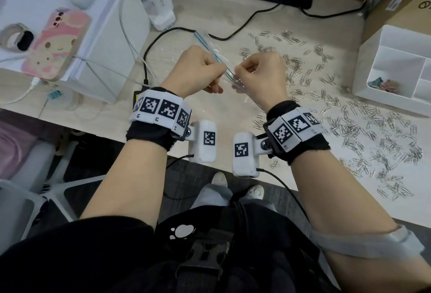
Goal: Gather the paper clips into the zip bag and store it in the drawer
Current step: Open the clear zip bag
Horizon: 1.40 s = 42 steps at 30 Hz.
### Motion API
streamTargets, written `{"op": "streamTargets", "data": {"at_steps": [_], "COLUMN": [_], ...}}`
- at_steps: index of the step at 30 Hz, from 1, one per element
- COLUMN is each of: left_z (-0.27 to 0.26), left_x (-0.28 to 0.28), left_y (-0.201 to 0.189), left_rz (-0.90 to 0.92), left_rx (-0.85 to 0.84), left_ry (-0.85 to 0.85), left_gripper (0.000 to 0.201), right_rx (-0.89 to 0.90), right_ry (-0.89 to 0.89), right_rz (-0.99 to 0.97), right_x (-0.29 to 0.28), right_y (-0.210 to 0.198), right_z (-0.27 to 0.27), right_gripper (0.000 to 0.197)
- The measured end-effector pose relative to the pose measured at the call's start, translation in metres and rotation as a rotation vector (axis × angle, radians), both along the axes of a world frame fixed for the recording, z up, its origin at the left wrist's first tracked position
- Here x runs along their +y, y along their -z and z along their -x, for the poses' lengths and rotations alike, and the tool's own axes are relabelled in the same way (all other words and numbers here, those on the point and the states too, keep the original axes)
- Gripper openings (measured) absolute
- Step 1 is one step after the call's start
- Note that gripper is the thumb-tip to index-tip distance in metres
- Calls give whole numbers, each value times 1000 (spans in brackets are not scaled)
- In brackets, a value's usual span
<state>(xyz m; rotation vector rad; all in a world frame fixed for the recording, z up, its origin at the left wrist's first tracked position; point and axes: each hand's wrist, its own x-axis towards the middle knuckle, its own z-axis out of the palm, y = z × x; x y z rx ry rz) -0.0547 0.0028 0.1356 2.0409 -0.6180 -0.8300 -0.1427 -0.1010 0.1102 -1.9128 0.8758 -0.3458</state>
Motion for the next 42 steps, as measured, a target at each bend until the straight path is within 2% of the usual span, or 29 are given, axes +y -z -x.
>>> {"op": "streamTargets", "data": {"at_steps": [5, 10, 13, 18, 22, 26, 29, 33, 35, 39, 42], "left_z": [3, 5, 7, 3, -3, -11, -9, -3, -2, -6, -14], "left_x": [-4, -7, -9, 3, 4, 0, -6, -15, -17, -16, -9], "left_y": [0, -1, -3, -6, 0, 1, 2, 5, 4, 6, 6], "left_rz": [-24, -52, -61, -40, -53, -71, -108, -104, -69, -45, -51], "left_rx": [-3, 2, 10, 46, 7, -28, 16, 31, 12, -52, -138], "left_ry": [34, 61, 82, 62, -23, -144, -140, -132, -121, -108, -162], "left_gripper": [29, 29, 28, 34, 34, 32, 21, 27, 26, 31, 30], "right_rx": [13, 42, 87, 194, 147, 70, -10, -43, -17, 99, 174], "right_ry": [17, 59, 56, 188, 187, 161, 55, 10, -8, -18, 59], "right_rz": [11, -19, 12, 142, 164, 21, -51, -90, -82, -28, 28], "right_x": [2, 1, 0, -29, -37, -31, -24, -18, -19, -22, -33], "right_y": [1, 5, 9, 5, 2, -1, -7, -14, -14, -11, -2], "right_z": [4, 5, 4, 15, 12, 12, 12, 7, 7, 10, 17], "right_gripper": [21, 12, 11, 11, 13, 16, 19, 13, 8, 23, 23]}}
